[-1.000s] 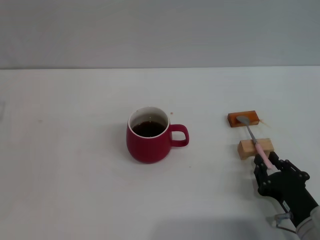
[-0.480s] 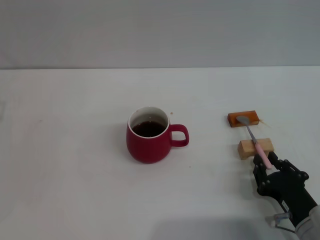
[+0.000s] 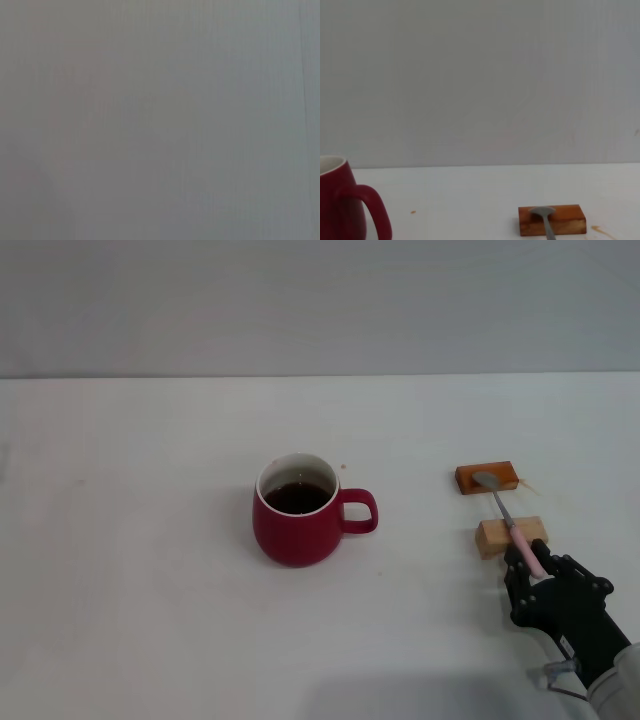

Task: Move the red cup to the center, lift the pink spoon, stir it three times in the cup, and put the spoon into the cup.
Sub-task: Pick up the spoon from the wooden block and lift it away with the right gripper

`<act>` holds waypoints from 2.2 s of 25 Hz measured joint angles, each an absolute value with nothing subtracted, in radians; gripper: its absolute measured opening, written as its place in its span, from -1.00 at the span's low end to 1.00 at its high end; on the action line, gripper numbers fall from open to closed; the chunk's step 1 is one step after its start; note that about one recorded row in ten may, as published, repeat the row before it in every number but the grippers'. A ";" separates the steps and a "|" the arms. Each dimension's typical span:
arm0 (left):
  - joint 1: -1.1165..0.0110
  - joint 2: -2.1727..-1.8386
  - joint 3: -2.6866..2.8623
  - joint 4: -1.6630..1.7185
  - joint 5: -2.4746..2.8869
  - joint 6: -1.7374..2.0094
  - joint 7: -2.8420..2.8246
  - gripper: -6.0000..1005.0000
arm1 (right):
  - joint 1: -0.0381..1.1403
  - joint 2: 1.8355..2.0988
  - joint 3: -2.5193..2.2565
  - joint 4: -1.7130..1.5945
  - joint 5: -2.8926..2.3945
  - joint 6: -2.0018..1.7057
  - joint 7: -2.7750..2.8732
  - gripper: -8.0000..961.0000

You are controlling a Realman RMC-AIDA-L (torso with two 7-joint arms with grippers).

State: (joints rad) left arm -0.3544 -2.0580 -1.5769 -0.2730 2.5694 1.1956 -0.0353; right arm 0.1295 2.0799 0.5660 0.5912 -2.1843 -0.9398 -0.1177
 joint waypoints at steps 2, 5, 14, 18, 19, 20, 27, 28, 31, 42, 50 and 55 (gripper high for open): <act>-0.354 -2.057 -1.577 -0.273 2.569 1.196 -0.035 0.69 | 0.130 2.080 0.566 0.593 -2.184 -0.938 -0.118 -0.41; -0.353 -2.057 -1.577 -0.273 2.569 1.197 -0.035 0.69 | 0.130 2.081 0.566 0.594 -2.184 -0.938 -0.118 -0.42; -0.352 -2.056 -1.577 -0.273 2.569 1.203 -0.035 0.69 | 0.129 2.082 0.566 0.594 -2.184 -0.937 -0.118 -0.44; -0.347 -2.055 -1.577 -0.280 2.569 1.204 -0.035 0.69 | 0.127 2.082 0.567 0.595 -2.184 -0.937 -0.118 -0.45; -0.347 -2.055 -1.577 -0.280 2.569 1.204 -0.035 0.69 | 0.125 2.082 0.569 0.595 -2.184 -0.937 -0.118 -0.45; -0.347 -2.055 -1.577 -0.280 2.569 1.204 -0.035 0.69 | 0.125 2.082 0.569 0.595 -2.184 -0.937 -0.118 -0.45; -0.340 -2.056 -1.577 -0.287 2.569 1.209 -0.035 0.69 | 0.122 2.083 0.570 0.598 -2.184 -0.937 -0.118 -0.54; -0.340 -2.056 -1.577 -0.287 2.569 1.209 -0.035 0.69 | 0.122 2.083 0.571 0.598 -2.184 -0.937 -0.118 -0.54; -0.334 -2.056 -1.577 -0.294 2.569 1.212 -0.035 0.69 | 0.121 2.083 0.572 0.598 -2.184 -0.937 -0.118 -0.56; -0.320 -2.057 -1.577 -0.320 2.569 1.212 -0.035 0.69 | 0.121 2.082 0.569 0.599 -2.184 -0.943 -0.118 -0.62; -0.319 -2.057 -1.577 -0.322 2.569 1.212 -0.035 0.69 | 0.121 2.080 0.566 0.600 -2.184 -0.945 -0.119 -0.65; -0.319 -2.058 -1.577 -0.322 2.569 1.212 -0.035 0.69 | 0.121 2.080 0.571 0.595 -2.184 -0.945 -0.120 -0.65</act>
